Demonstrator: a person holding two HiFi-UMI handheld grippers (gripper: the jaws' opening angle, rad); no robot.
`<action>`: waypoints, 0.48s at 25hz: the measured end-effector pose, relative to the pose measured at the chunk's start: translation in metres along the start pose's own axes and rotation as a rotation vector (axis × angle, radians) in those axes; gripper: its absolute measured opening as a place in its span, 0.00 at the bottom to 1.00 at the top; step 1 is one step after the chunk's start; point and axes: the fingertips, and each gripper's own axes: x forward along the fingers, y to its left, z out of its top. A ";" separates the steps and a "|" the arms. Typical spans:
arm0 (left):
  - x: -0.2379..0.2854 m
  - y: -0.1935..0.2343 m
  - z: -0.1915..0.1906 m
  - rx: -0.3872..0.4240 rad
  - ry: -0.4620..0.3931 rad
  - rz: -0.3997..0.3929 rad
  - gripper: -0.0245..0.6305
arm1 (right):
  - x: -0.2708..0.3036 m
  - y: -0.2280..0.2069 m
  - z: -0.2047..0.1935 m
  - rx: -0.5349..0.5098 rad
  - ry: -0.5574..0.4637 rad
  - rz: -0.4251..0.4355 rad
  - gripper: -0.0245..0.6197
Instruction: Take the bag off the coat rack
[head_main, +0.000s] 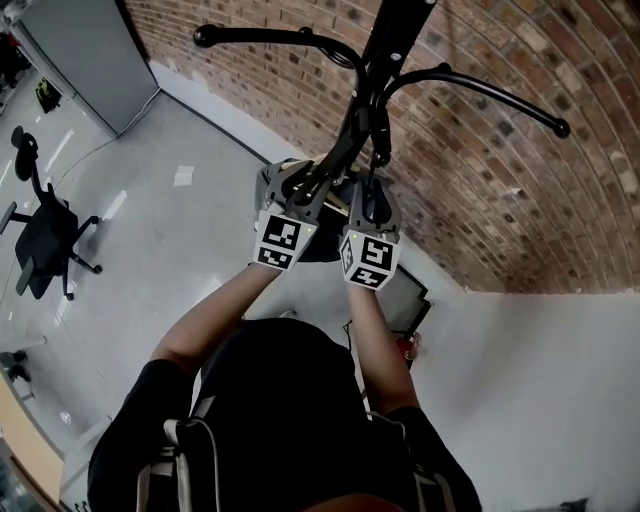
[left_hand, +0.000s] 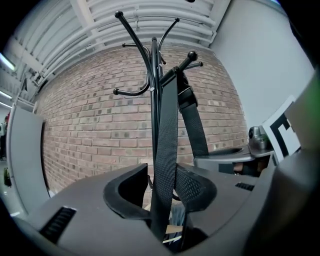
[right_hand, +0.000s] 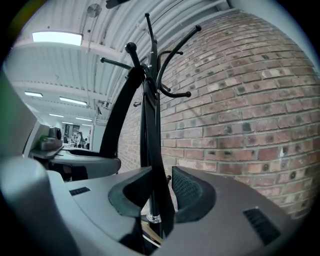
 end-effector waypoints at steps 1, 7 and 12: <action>0.002 0.000 -0.002 -0.002 0.007 0.001 0.25 | 0.001 -0.004 0.000 0.002 0.003 -0.015 0.19; 0.003 0.011 0.001 -0.008 -0.010 0.065 0.11 | 0.004 -0.014 0.002 -0.011 0.001 -0.056 0.11; -0.001 0.008 0.003 -0.003 -0.019 0.056 0.07 | 0.000 -0.014 0.005 0.000 -0.012 -0.041 0.07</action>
